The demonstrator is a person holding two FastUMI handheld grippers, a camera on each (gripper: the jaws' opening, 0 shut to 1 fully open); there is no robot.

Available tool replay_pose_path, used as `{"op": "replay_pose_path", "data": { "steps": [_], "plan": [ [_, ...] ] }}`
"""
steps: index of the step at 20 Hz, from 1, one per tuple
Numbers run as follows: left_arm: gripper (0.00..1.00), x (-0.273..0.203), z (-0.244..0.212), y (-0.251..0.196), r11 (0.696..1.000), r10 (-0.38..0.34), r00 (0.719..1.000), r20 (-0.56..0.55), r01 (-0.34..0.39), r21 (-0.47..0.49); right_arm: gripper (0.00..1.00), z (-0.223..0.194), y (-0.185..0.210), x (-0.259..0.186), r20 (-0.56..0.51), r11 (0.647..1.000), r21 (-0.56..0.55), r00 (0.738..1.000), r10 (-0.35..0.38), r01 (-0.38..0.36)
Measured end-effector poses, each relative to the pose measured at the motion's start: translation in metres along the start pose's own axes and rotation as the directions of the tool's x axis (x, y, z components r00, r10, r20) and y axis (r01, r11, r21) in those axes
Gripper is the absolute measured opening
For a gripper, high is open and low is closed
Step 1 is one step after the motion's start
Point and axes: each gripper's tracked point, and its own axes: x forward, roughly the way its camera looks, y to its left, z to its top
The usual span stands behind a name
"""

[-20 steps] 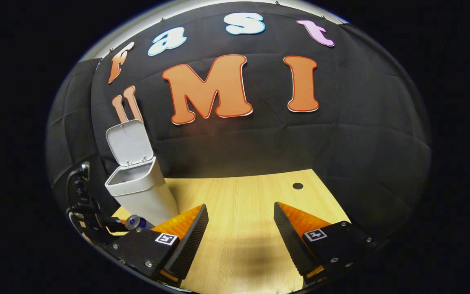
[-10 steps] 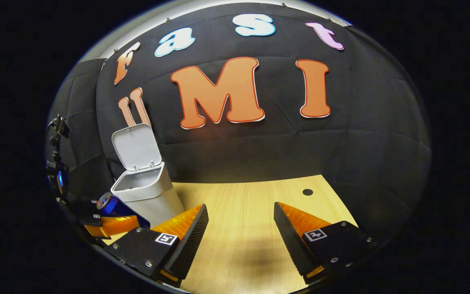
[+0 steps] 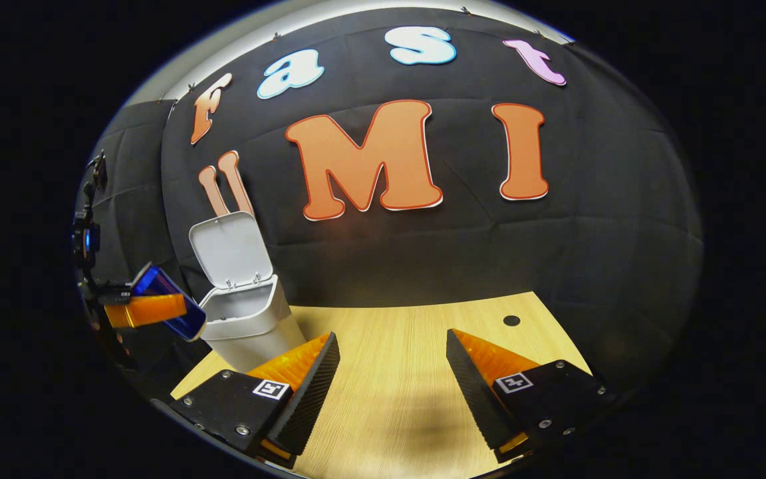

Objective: Press the lid of the desktop garbage bin to open it, pick up the crumpled paper on the desktop and throw it into the bin, then pick up the pop can on the desktop and drop it into the bin, and finally close the garbage bin lid.

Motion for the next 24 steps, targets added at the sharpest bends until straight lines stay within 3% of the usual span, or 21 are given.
{"op": "replay_pose_path", "data": {
  "steps": [5,12,19,24],
  "plan": [
    [0.82,0.003,0.041,0.046,0.997,0.072,0.993,0.094,-0.073,0.001,0.97,0.005,-0.007,0.002,0.007,1.0,0.009,1.0,-0.022,0.022],
    [0.81,0.054,0.063,0.093,0.988,0.141,0.985,0.098,-0.146,0.043,0.97,0.004,-0.025,0.003,0.005,0.997,0.026,0.998,-0.07,0.07],
    [0.81,0.115,0.021,0.112,0.991,0.135,0.991,-0.023,-0.135,-0.001,0.97,-0.01,-0.05,0.001,-0.028,0.99,0.055,0.991,-0.131,0.133],
    [0.82,0.137,-0.01,0.124,0.986,0.168,0.981,-0.099,-0.166,0.025,0.97,-0.017,-0.056,0.002,-0.053,0.986,0.059,0.987,-0.15,0.153]
  ]
}}
